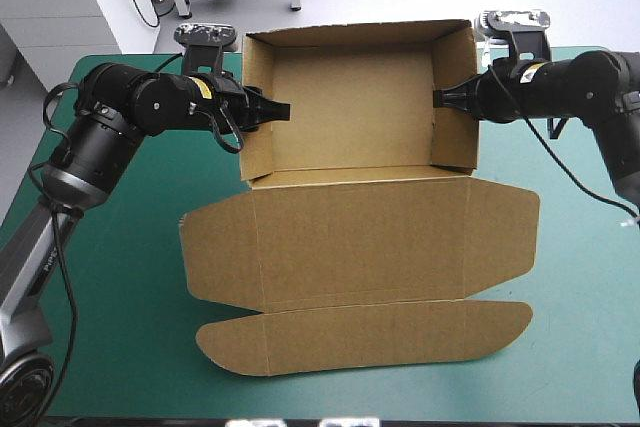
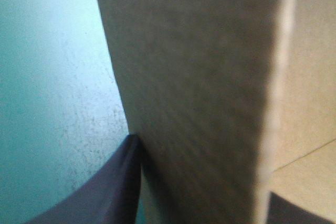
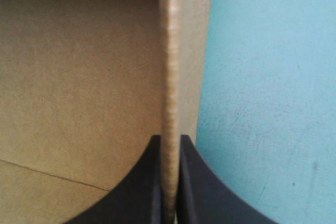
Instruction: Fold the box
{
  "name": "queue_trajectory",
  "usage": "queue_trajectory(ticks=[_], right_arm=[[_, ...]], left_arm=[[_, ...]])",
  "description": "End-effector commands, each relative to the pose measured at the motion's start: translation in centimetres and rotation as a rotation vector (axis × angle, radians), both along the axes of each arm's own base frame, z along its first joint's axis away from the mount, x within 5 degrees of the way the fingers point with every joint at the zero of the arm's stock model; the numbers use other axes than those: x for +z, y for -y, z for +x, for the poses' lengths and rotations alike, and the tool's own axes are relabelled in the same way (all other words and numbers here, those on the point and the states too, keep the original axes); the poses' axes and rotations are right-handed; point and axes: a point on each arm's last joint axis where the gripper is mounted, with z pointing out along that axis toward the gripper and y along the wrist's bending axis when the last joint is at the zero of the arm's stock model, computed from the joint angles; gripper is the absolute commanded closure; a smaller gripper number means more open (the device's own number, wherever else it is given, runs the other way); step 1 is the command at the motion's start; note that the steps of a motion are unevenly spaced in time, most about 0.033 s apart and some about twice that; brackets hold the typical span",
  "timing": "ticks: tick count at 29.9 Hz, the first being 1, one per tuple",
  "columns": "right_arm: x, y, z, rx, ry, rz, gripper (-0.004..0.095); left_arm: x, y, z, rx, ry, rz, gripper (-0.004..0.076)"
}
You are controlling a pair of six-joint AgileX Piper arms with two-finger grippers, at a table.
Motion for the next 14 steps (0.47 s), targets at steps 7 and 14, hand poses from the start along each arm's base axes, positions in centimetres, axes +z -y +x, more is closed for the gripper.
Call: queue_trajectory(ticks=[7, 14], right_arm=[[-0.2, -1.5, 0.9, 0.047, -0.002, 0.035, 0.0924], [-4.6, -3.1, 3.0, 0.092, -0.203, -0.09, 0.0924]], left_arm=[[0.6, 1.1, 0.4, -0.057, 0.04, -0.06, 0.0732], [-3.6, 2.0, 2.4, -0.083, -0.117, 0.07, 0.0732]])
